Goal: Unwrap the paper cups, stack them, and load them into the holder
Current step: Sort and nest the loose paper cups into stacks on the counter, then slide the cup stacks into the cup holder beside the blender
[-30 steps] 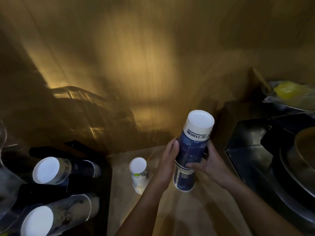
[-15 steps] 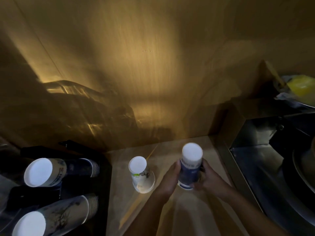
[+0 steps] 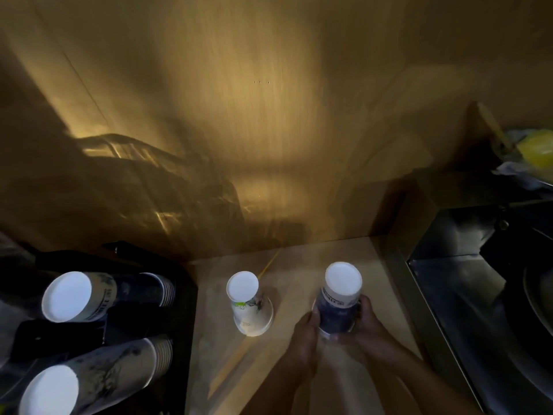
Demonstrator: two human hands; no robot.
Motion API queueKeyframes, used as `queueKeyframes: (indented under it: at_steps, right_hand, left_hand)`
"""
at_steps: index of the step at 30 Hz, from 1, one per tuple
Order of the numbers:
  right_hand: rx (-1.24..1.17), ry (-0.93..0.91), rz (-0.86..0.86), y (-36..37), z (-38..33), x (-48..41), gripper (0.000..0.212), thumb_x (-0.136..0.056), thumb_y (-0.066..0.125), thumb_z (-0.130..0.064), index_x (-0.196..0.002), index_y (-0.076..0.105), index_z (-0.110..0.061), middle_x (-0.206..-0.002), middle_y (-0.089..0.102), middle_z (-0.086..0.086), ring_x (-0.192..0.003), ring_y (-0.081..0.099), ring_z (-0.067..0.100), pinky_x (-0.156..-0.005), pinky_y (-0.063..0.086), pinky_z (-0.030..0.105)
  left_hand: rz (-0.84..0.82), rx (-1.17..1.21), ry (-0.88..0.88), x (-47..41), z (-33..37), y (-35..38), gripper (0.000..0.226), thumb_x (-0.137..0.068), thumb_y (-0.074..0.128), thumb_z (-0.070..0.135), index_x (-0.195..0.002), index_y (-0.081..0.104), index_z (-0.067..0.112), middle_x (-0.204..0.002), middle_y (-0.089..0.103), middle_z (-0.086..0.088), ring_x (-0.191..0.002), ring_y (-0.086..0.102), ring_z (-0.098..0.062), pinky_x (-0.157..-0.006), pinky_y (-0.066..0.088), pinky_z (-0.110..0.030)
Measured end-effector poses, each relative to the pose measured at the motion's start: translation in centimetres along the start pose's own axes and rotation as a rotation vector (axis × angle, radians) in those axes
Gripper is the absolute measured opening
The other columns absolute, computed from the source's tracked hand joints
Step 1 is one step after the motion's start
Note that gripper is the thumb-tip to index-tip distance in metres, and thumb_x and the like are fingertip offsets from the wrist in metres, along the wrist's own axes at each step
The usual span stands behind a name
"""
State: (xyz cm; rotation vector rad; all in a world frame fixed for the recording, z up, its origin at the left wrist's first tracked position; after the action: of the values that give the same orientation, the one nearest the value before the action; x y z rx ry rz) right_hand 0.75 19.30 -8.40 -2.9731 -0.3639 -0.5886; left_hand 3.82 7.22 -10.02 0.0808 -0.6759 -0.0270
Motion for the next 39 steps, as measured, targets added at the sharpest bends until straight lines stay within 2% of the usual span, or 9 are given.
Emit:
queueKeyframes:
  at_steps: [3,5,8,11,17,22,27,35,39]
  right_hand:
    - [-0.088,0.004,0.009,0.2,0.9,0.5,0.088,-0.057,0.072,0.021,-0.12,0.026,-0.019,-0.132,0.04,0.011,-0.11,0.047,0.023,-0.077,0.052,0.028]
    - [-0.111,0.001,-0.013,0.6,1.2,0.8,0.087,-0.055,0.071,0.023,-0.118,0.028,-0.018,-0.131,0.043,0.015,-0.111,0.05,0.029,-0.088,0.05,0.044]
    - [-0.121,0.012,-0.058,1.3,1.1,1.3,0.086,-0.048,0.079,0.014,-0.114,0.034,-0.015,-0.126,0.048,0.017,-0.103,0.056,0.026,-0.081,0.053,0.042]
    - [-0.109,0.019,-0.108,2.2,0.4,1.8,0.08,-0.053,0.078,0.015,-0.112,0.035,-0.019,-0.121,0.05,0.012,-0.099,0.057,0.02,-0.061,0.055,0.022]
    - [-0.034,-0.014,-0.166,3.7,-1.7,3.1,0.086,-0.051,0.085,-0.002,-0.113,0.033,-0.031,-0.115,0.05,-0.003,-0.093,0.052,0.003,-0.06,0.049,0.016]
    - [0.05,-0.162,-0.131,4.8,-5.3,4.6,0.08,-0.044,0.086,-0.027,-0.101,0.036,-0.05,-0.111,0.049,-0.022,-0.098,0.05,-0.003,-0.069,0.043,0.015]
    - [0.126,-0.35,-0.082,6.7,-11.3,5.7,0.081,-0.043,0.088,-0.039,-0.101,0.034,-0.054,-0.109,0.046,-0.024,-0.098,0.048,-0.003,-0.069,0.041,0.017]
    - [0.042,-0.575,-0.222,12.7,-20.2,8.0,0.069,-0.046,0.081,-0.036,-0.106,0.049,-0.04,-0.101,0.066,-0.019,-0.09,0.06,-0.008,-0.063,0.048,0.006]
    - [0.056,-0.645,-0.246,16.6,-23.1,8.5,0.061,-0.054,0.077,-0.033,-0.105,0.047,-0.043,-0.102,0.061,-0.021,-0.089,0.055,-0.016,-0.065,0.043,0.001]
  left_hand:
    - [0.007,0.077,-0.077,1.2,-0.8,0.2,0.049,-0.099,0.032,0.044,-0.129,0.049,0.009,-0.125,0.061,-0.012,-0.117,0.057,-0.035,-0.093,0.05,-0.044]
    - [0.004,0.12,-0.121,2.1,-0.9,-0.1,0.051,-0.097,0.033,0.05,-0.127,0.051,0.013,-0.131,0.057,-0.009,-0.121,0.054,-0.03,-0.099,0.045,-0.045]
    - [-0.041,0.2,-0.148,2.2,-1.0,-0.7,0.042,-0.096,0.034,0.05,-0.102,0.064,0.021,-0.096,0.072,0.006,-0.076,0.066,-0.001,-0.059,0.052,-0.019]
    - [-0.021,0.241,-0.131,2.8,-1.1,-1.8,0.036,-0.092,0.044,0.049,-0.089,0.069,0.022,-0.063,0.076,0.012,-0.055,0.07,-0.001,-0.039,0.048,-0.013]
    - [0.076,0.257,-0.113,4.7,-1.3,-3.8,0.044,-0.079,0.054,0.063,-0.101,0.067,0.027,-0.106,0.066,0.006,-0.102,0.059,-0.021,-0.078,0.046,-0.033]
    - [0.048,0.317,0.044,7.1,1.4,-5.7,0.064,-0.067,0.063,0.065,-0.119,0.054,0.029,-0.122,0.063,0.002,-0.11,0.06,-0.02,-0.071,0.055,-0.035]
    - [0.082,0.235,0.311,10.9,6.5,-8.3,0.037,-0.084,0.058,0.051,-0.115,0.061,0.031,-0.11,0.074,0.009,-0.102,0.068,-0.011,-0.08,0.054,-0.028]
    - [0.208,0.147,0.559,19.5,13.8,-13.5,0.042,-0.09,0.051,0.045,-0.114,0.069,0.015,-0.117,0.071,-0.007,-0.113,0.064,-0.021,-0.106,0.042,-0.044]
    - [0.403,0.162,0.713,23.7,15.8,-16.5,0.054,-0.08,0.063,0.047,-0.122,0.061,0.013,-0.118,0.07,-0.007,-0.108,0.067,-0.018,-0.093,0.053,-0.035]
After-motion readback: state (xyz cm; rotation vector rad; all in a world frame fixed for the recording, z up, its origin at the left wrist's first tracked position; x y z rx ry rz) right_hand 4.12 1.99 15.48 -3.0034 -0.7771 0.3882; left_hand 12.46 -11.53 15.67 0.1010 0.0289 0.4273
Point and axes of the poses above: each hand's wrist, its own x-axis away from the middle knuckle, its own y-axis out of the palm, z = x × y, the point moved 6 cm from there along -x, towards the middle knuckle
